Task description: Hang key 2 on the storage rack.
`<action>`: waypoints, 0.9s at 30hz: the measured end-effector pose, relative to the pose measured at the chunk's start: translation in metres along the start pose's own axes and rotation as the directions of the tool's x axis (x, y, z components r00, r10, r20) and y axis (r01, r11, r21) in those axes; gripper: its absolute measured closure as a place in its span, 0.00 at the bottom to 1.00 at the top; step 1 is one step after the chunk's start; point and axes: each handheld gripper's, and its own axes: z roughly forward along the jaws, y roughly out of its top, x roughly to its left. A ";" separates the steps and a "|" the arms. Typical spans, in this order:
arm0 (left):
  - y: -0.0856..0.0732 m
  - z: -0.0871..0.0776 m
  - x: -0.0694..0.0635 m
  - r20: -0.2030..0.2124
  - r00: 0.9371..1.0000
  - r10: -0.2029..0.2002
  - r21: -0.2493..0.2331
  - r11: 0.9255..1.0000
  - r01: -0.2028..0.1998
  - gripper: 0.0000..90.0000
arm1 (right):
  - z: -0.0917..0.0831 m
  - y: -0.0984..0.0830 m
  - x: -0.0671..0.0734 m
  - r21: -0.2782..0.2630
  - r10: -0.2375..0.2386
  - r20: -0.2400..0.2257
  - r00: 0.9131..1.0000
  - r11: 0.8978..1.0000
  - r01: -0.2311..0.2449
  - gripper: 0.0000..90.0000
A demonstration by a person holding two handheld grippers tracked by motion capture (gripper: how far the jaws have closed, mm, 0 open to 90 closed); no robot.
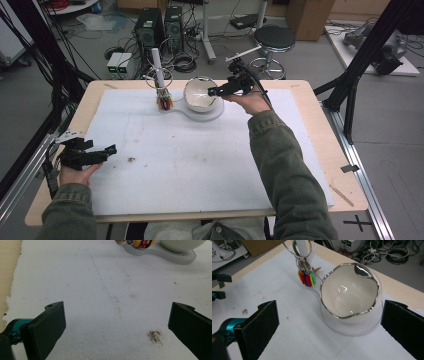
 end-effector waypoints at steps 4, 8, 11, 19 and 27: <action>0.000 0.000 0.000 -0.001 1.000 0.003 0.002 1.000 -0.003 0.02 | -0.007 -0.009 -0.006 -0.016 0.013 0.009 1.000 1.000 -0.012 0.01; 0.000 0.000 0.000 -0.005 1.000 0.007 0.004 1.000 -0.007 0.02 | -0.012 -0.021 -0.013 -0.006 0.029 0.042 0.999 1.000 -0.028 0.01; -0.001 0.000 0.000 -0.005 1.000 0.009 0.005 1.000 -0.009 0.02 | -0.017 -0.027 -0.017 -0.021 0.045 0.055 0.998 0.999 -0.043 0.01; -0.001 0.000 -0.001 -0.005 1.000 0.009 0.006 1.000 -0.009 0.02 | -0.031 -0.046 -0.028 -0.027 0.075 0.082 0.994 0.997 -0.073 0.01; -0.001 -0.002 0.000 -0.009 1.000 0.008 0.001 1.000 -0.008 0.02 | -0.043 -0.069 -0.036 -0.043 0.109 0.099 0.989 0.994 -0.105 0.01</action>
